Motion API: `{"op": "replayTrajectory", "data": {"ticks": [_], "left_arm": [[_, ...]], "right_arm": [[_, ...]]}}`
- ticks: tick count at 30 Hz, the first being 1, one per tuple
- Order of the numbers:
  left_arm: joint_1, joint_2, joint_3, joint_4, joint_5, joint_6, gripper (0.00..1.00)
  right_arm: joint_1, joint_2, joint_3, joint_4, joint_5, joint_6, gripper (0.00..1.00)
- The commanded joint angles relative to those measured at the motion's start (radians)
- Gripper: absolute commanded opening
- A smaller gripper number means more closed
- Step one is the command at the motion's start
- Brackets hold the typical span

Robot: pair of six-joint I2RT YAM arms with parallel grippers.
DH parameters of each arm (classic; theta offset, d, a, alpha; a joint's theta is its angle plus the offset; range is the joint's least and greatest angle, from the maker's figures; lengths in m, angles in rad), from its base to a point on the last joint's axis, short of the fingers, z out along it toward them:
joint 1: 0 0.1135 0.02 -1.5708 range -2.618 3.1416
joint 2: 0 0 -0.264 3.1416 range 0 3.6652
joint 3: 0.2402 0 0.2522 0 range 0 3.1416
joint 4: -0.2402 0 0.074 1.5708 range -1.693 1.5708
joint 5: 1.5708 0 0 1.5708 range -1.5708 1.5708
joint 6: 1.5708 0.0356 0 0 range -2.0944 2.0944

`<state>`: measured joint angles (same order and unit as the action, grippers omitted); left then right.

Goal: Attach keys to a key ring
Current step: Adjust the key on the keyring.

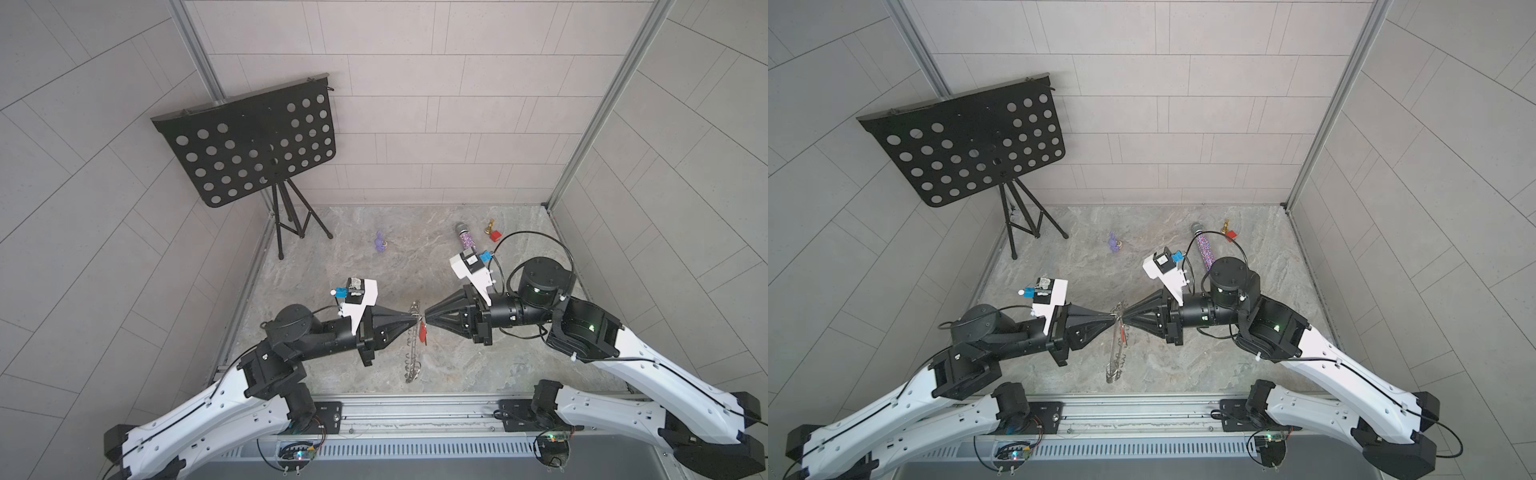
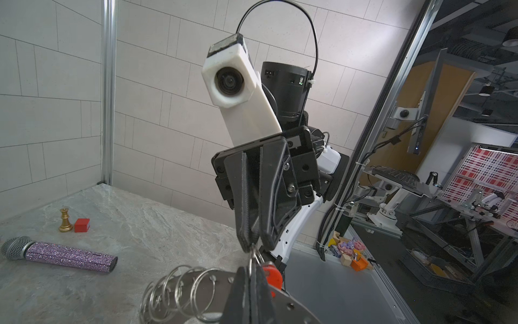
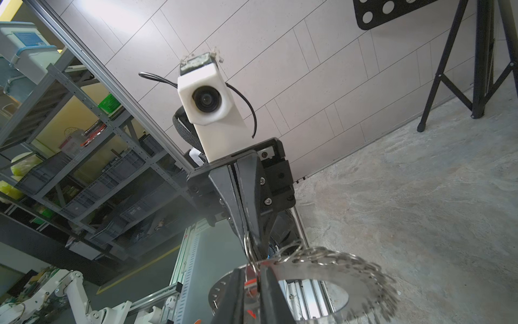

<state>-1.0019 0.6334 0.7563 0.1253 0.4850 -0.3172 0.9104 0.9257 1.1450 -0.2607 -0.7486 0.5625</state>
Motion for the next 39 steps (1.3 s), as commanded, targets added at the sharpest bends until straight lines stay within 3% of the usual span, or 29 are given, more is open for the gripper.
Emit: {"op": "replayTrajectory", "data": {"ticks": [1,13,26,39], "left_arm": [[-0.003,-0.008,0.029,0.040,0.000,0.014,0.00],[-0.002,-0.005,0.038,0.043,0.004,0.014,0.00],[-0.003,-0.023,0.032,0.130,0.033,-0.014,0.00],[-0.002,-0.011,0.035,0.201,0.061,-0.048,0.00]], "right_arm": [[-0.001,-0.005,-0.008,0.029,-0.019,0.010,0.17],[-0.001,-0.005,-0.015,0.035,-0.024,0.020,0.00],[-0.009,0.000,-0.047,0.066,0.000,0.044,0.00],[-0.037,0.048,-0.100,0.231,-0.040,0.134,0.00]]}}
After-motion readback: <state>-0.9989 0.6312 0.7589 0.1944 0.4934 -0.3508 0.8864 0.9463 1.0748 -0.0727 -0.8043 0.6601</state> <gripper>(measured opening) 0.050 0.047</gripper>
